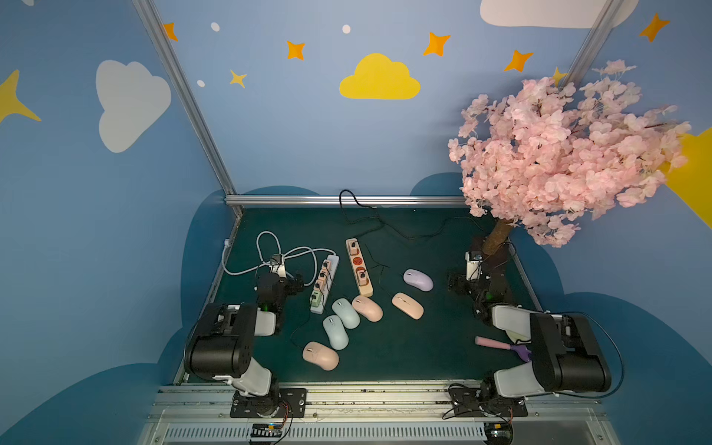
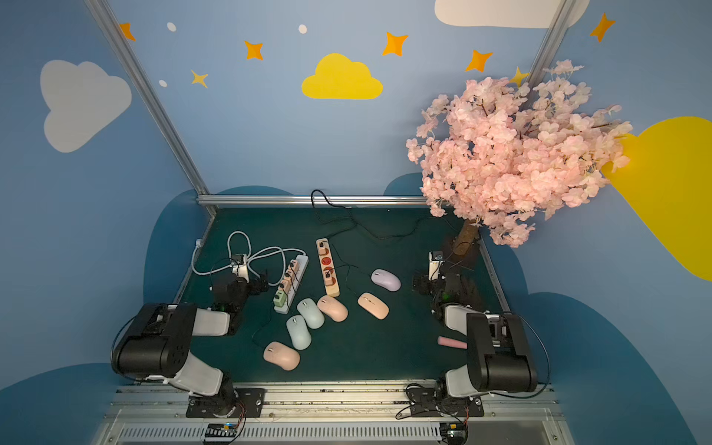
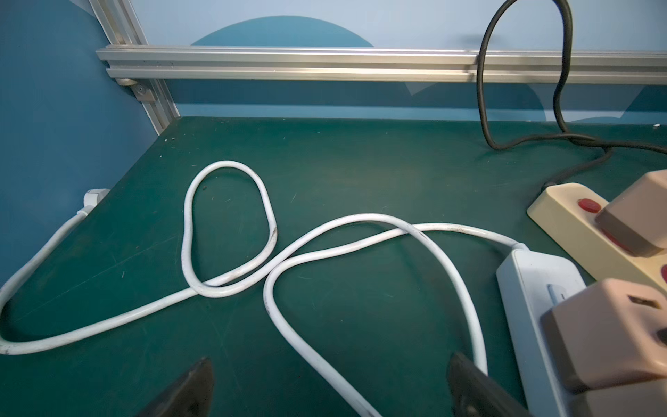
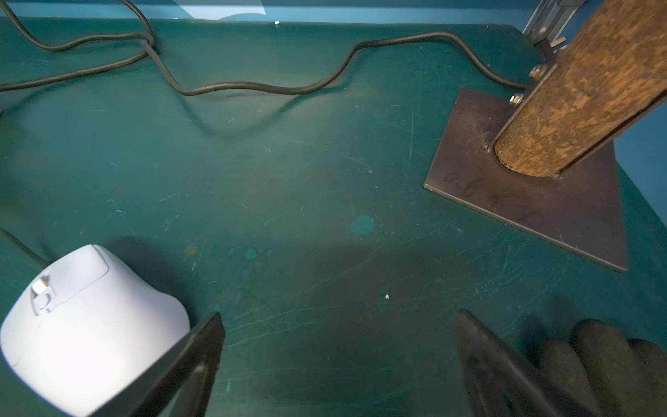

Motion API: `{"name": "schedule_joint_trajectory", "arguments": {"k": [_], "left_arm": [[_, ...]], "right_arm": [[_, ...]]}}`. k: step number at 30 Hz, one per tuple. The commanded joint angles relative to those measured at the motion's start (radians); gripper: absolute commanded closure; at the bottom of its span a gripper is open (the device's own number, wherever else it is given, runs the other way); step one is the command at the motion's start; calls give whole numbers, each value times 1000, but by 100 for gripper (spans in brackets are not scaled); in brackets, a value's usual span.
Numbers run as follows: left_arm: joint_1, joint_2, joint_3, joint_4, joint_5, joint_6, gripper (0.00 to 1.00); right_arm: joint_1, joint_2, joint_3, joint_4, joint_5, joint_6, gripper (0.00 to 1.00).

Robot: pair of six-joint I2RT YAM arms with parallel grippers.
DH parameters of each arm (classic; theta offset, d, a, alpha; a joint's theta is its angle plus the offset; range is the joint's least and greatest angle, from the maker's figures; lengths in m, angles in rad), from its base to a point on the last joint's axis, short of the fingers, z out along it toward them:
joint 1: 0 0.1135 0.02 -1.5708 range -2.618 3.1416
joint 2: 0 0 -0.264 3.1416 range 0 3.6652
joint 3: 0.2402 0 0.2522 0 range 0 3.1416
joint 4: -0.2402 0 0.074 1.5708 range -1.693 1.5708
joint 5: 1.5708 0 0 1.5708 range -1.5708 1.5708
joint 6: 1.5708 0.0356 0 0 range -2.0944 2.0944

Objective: Unplug the wireless mouse
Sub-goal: Pick up the mouse from the center of the board.

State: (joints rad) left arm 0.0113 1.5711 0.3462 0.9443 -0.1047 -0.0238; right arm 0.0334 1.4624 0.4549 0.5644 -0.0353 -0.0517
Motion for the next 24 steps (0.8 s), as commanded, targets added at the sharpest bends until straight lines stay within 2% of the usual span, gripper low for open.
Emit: {"name": "schedule_joint_trajectory", "arguments": {"k": [1,24], "left_arm": [[4,4,14,12,23,1,0],[10,6,14,12,33,-2,0]], "right_arm": [[3,10,20,20,3,2,1],[-10,12,22,20,-21,7,1]]}}
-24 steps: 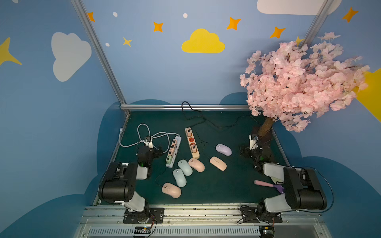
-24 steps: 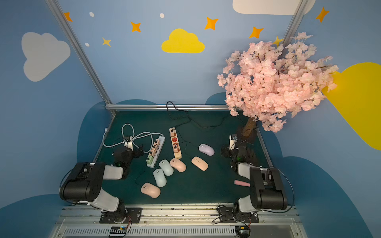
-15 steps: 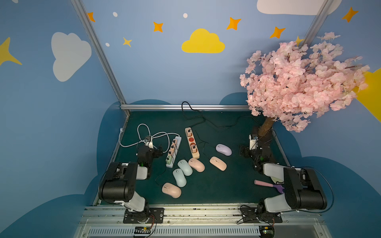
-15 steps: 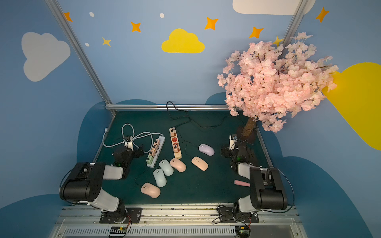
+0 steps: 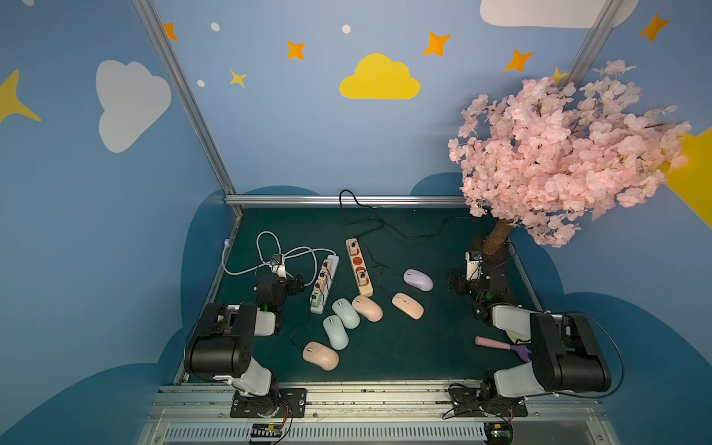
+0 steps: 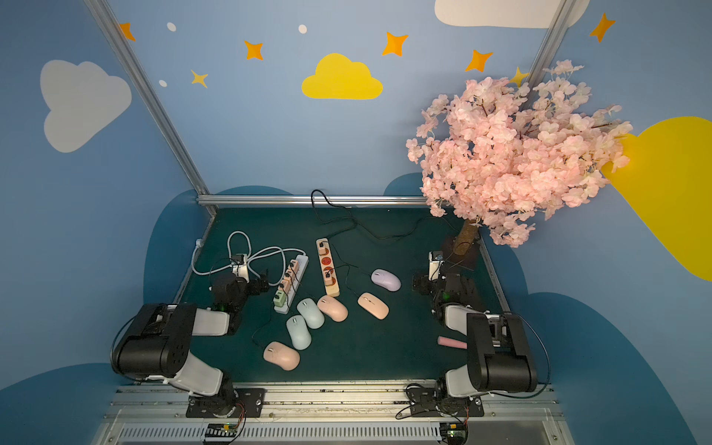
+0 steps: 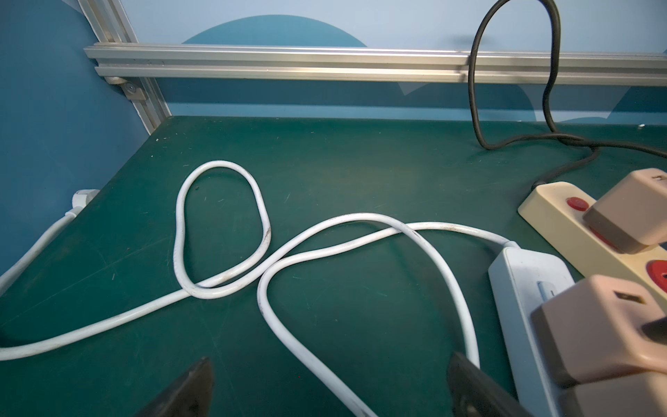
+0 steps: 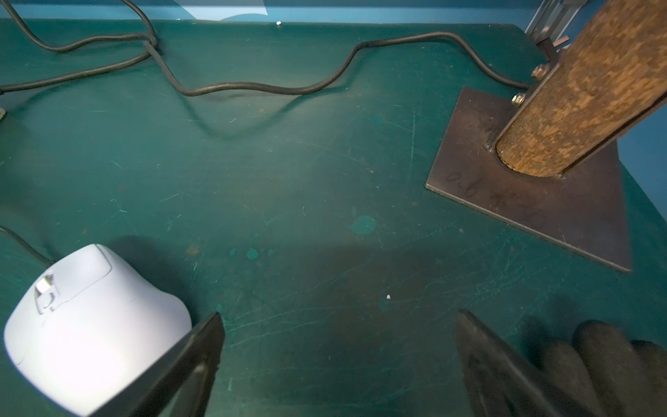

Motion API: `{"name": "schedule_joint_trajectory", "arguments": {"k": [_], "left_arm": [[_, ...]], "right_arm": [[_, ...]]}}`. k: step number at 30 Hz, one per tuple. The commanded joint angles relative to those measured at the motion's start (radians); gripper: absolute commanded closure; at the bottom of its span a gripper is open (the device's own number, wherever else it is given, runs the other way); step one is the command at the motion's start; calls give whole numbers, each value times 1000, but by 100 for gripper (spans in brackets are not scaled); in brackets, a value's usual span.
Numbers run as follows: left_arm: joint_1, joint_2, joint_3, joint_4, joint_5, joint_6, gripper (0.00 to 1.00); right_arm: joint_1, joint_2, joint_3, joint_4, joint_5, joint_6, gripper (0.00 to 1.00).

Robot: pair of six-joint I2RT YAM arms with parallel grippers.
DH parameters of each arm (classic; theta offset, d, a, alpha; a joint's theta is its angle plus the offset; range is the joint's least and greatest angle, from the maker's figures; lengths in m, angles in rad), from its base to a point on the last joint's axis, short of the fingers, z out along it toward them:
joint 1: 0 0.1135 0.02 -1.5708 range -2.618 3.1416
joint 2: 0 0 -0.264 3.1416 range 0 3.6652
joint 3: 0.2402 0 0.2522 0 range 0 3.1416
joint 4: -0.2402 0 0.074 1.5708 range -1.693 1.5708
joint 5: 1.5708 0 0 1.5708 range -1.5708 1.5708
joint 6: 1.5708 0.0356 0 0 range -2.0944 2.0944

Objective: Unplug the wireless mouse
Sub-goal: Pick up the mouse from the center of the board.

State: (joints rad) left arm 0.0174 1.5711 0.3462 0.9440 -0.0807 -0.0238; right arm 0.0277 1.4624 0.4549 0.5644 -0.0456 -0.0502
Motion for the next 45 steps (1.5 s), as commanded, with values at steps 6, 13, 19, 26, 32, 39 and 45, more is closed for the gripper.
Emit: {"name": "schedule_joint_trajectory", "arguments": {"k": [6,13,19,26,32,39,45], "left_arm": [[-10,-14,-25,73,-16,11,0],[-97,-314,-40,-154,-177,47,0],[-140,-543,33,-442,-234,-50,0],[-142,-721,148,-770,-309,-371,0],[-163,-739,303,-1126,-219,-515,0],[-418,-657,398,-1250,-233,-521,0],[-579,-552,448,-1305,-232,-525,0]], "right_arm": [[-4,-1,20,18,-32,-2,1],[16,-132,71,-171,-55,-23,1],[64,-300,83,-292,41,52,2],[161,-409,165,-490,86,207,1],[263,-440,232,-669,61,385,2],[421,-453,290,-793,57,503,2],[603,-430,344,-891,98,510,2]]}}
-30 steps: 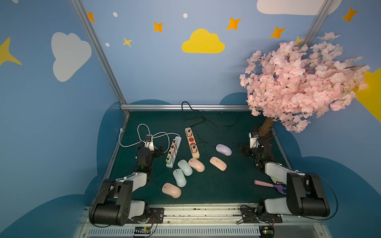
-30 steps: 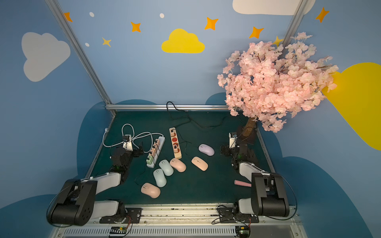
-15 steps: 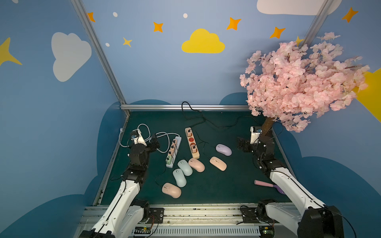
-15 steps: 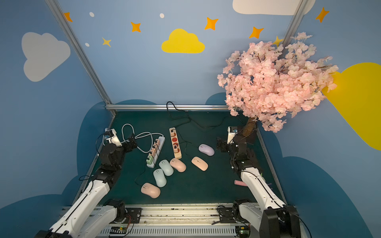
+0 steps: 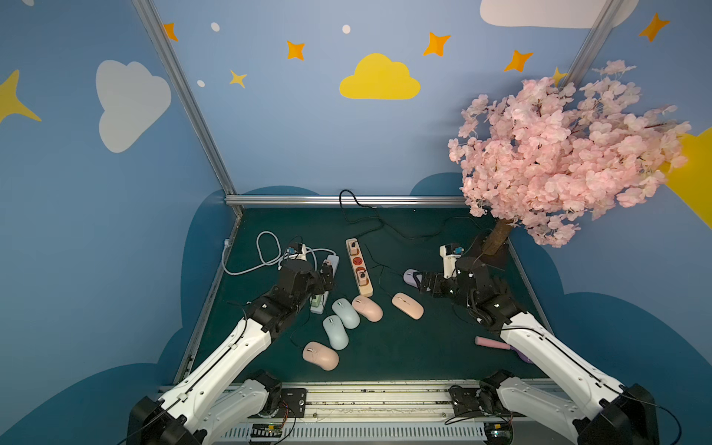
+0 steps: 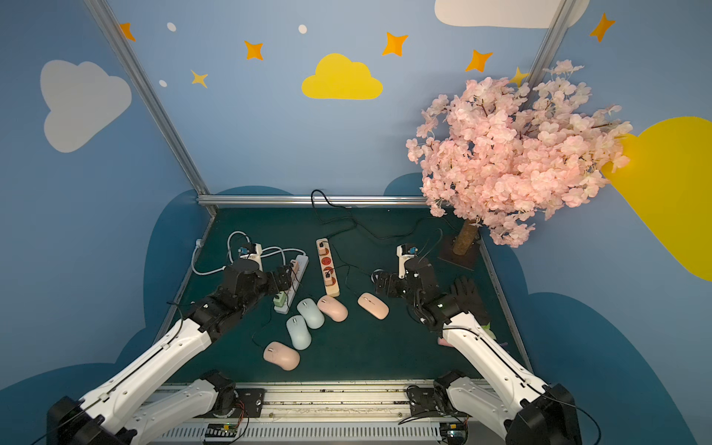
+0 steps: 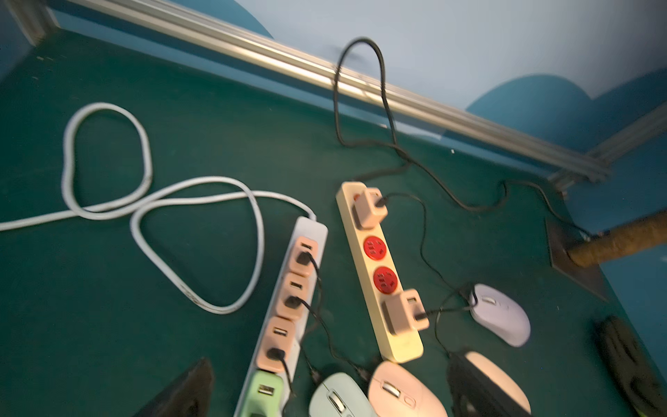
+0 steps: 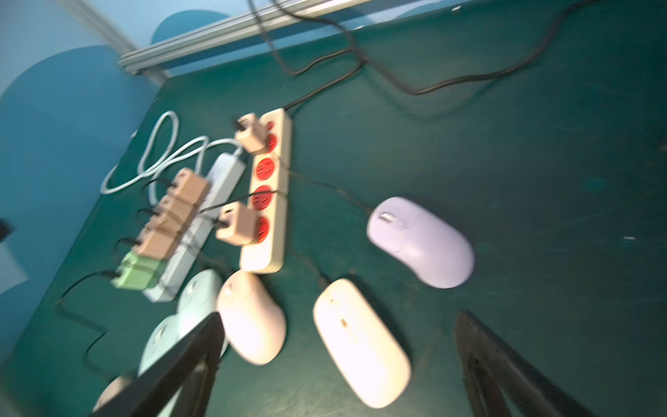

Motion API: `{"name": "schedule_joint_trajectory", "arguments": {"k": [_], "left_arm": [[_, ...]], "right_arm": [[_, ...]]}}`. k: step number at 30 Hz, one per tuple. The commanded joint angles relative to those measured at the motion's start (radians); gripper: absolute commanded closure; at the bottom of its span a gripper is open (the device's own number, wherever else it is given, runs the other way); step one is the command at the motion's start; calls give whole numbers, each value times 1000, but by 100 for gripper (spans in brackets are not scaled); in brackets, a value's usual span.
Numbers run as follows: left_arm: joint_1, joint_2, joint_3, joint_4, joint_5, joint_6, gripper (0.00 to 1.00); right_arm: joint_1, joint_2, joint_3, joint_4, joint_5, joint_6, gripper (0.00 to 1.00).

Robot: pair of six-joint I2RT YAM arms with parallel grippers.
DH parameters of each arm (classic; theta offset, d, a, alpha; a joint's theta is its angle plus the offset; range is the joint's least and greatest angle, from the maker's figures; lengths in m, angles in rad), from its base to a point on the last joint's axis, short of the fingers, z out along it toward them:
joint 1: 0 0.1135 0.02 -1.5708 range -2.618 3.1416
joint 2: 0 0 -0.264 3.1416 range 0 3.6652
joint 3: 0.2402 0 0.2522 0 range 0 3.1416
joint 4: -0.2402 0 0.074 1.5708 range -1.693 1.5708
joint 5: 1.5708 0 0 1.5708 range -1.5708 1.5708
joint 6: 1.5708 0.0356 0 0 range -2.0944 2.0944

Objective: Unplug the wireless mouse
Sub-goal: Pick up the mouse from the center of the board.

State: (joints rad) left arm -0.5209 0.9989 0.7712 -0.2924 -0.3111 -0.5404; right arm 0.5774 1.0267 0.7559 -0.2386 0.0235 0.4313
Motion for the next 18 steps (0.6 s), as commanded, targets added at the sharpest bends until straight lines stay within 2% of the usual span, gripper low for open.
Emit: {"name": "schedule_joint_trajectory", "arguments": {"k": [1,4,8,12,14,18], "left_arm": [[-56,32,26,-70,0,-6,0],[-68,58,24,-80,43,-14,0],[-69,51,7,-74,103,-34,0],[-65,41,-24,-53,163,-52,0],[-62,51,-32,-62,191,-66,0],[-54,75,-43,-74,239,-108,0]], "right_arm": [[80,20,58,-109,42,24,1],[122,71,96,-162,44,12,1],[120,142,74,-85,36,-22,1],[103,232,142,-147,-22,-56,1],[107,291,176,-154,-84,-124,1],[131,437,327,-325,-154,-141,2]]}}
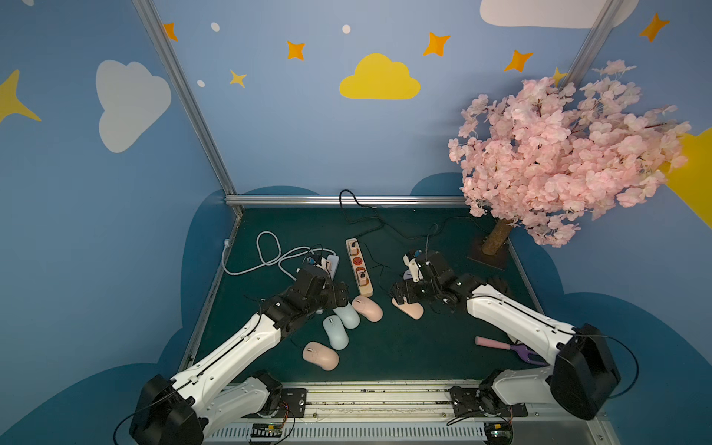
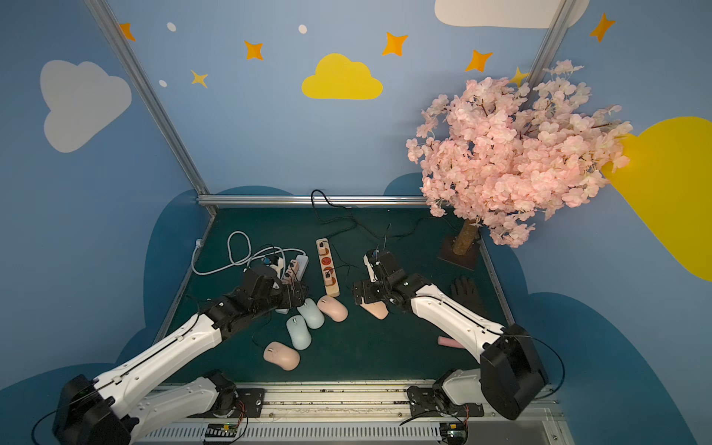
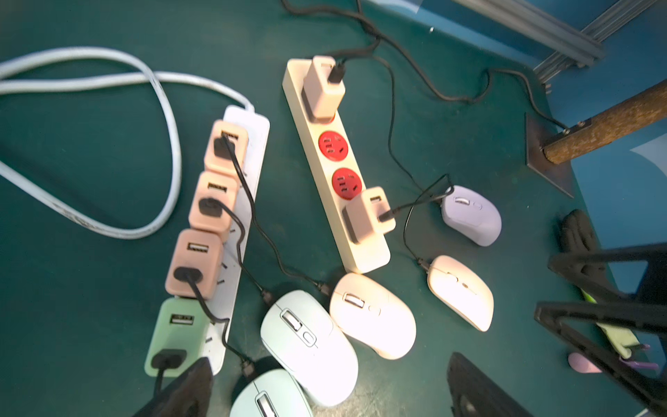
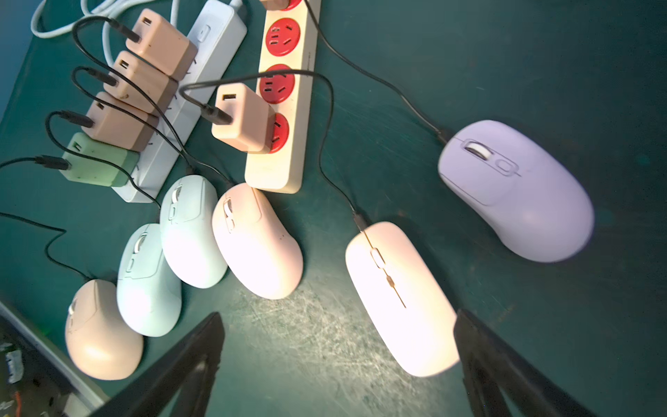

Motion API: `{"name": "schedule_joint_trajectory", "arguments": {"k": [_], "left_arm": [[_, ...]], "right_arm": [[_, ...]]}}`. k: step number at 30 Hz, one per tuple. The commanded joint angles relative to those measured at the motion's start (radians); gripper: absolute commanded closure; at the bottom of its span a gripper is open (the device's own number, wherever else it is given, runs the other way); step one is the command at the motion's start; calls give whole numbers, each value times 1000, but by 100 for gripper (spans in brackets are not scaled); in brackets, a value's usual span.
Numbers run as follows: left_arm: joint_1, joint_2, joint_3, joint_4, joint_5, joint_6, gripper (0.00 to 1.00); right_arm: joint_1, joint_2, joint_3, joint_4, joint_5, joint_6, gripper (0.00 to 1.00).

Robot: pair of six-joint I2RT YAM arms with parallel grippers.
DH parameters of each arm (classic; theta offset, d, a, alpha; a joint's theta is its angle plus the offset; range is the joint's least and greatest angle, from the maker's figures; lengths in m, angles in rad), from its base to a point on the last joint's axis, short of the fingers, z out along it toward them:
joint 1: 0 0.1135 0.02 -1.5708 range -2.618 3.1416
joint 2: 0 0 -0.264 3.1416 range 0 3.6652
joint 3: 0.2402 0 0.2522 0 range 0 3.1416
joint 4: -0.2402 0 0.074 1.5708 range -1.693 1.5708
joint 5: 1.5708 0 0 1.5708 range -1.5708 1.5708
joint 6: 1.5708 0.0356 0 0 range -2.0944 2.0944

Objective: Unplug the wireless mouse
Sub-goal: Pick up the mouse from the center of the board.

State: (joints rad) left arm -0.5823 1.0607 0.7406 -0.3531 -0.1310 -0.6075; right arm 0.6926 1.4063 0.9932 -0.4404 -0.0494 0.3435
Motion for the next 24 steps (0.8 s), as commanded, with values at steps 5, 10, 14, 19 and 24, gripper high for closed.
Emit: {"name": "schedule_joint_trajectory", "arguments": {"k": [5,10,14,19,24], "left_arm": [[28,-14,-42,-91,24,-120,6],[88,-125,-115,-208,-4,-199,9],[174,-216,-163,-288,28,-214,11],[201,-318,-156,-378,27,-211,11],[259,-319,-132,-424,40,-192,9]], "right_arm": [[112,126,138,-163,-52,-82,2],[194,172,155,-153,-57,-31,5],[227,217,164,-133,-65,-4,7],[299,239,198,-127,-29,-1,8],[364,258,233,-156,-3,-41,9]]}}
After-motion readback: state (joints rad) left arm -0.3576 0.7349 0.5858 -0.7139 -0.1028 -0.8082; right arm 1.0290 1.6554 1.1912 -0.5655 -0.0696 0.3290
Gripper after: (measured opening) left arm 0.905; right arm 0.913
